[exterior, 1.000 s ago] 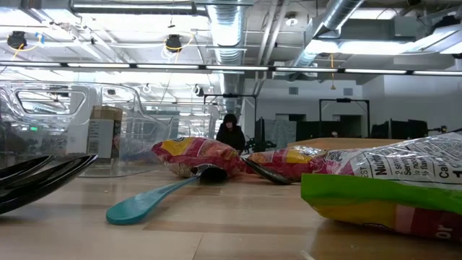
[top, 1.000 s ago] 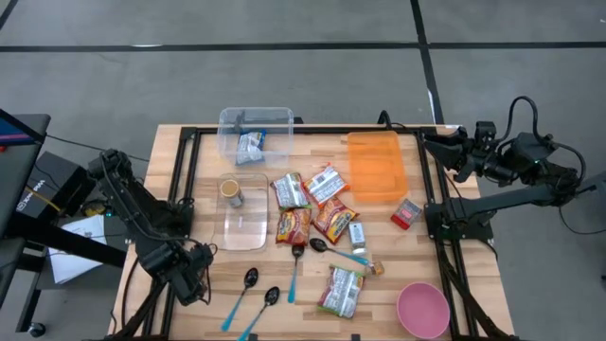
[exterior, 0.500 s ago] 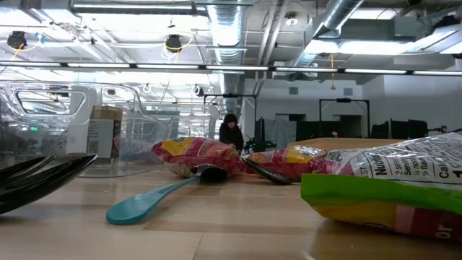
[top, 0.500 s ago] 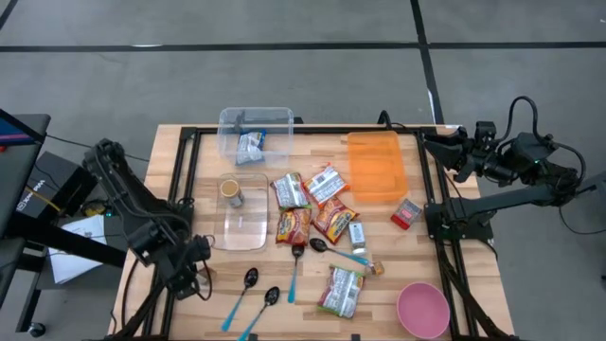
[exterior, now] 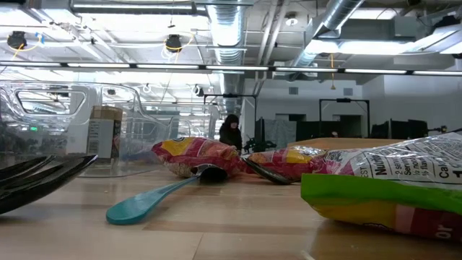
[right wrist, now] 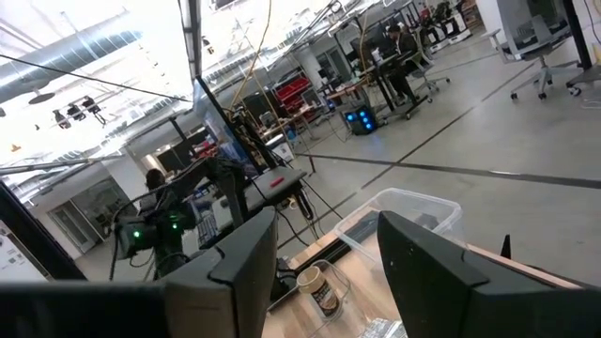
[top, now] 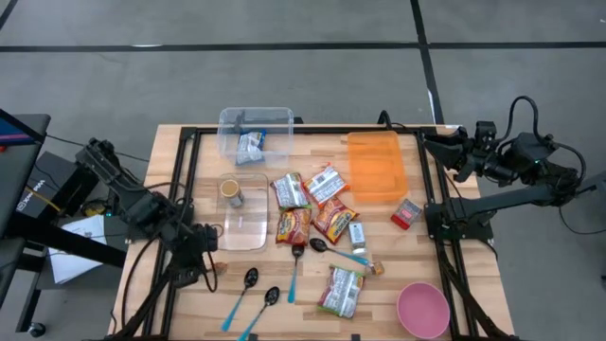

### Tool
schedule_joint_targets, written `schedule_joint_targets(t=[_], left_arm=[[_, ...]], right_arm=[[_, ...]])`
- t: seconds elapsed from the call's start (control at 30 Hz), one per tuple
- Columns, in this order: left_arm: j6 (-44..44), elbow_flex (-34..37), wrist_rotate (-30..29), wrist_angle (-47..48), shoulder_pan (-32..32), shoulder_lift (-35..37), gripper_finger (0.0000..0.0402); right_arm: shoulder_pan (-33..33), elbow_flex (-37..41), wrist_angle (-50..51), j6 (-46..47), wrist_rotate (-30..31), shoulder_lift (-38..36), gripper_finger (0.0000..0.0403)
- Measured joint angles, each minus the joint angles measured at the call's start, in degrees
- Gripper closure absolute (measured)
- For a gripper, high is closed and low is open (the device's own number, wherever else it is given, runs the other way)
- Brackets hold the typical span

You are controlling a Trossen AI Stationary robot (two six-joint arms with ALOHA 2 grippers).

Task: Pick & Place Food Item
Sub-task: Put the orange seasoning pack into the transparent bin

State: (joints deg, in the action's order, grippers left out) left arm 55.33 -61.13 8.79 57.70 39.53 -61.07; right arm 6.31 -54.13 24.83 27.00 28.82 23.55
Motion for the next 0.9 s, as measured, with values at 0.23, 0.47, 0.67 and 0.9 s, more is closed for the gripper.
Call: schedule_joint_targets(t=[0.23,0.47,0.67,0.9], left_arm=[[-1.47,-4.73,1.68,-0.03,-3.11,0.01,0.0401],[-3.16,-8.18,-1.89,0.04,-8.1,-0.04,0.0401],[-4.4,-8.34,-2.26,-0.06,-14.77,-0.04,0.0401],[-6.1,-8.34,-5.75,-0.68,-20.64,-0.04,0.0401]], right_arm=[[-0.04,0.0,0.02,-0.02,1.3,0.01,0.0223],[-0.04,0.0,0.03,-0.07,1.31,0.0,0.0223],[-0.03,0.01,0.04,-0.09,1.31,0.01,0.0223],[0.0,0.01,0.4,-0.09,1.31,0.01,0.0223]])
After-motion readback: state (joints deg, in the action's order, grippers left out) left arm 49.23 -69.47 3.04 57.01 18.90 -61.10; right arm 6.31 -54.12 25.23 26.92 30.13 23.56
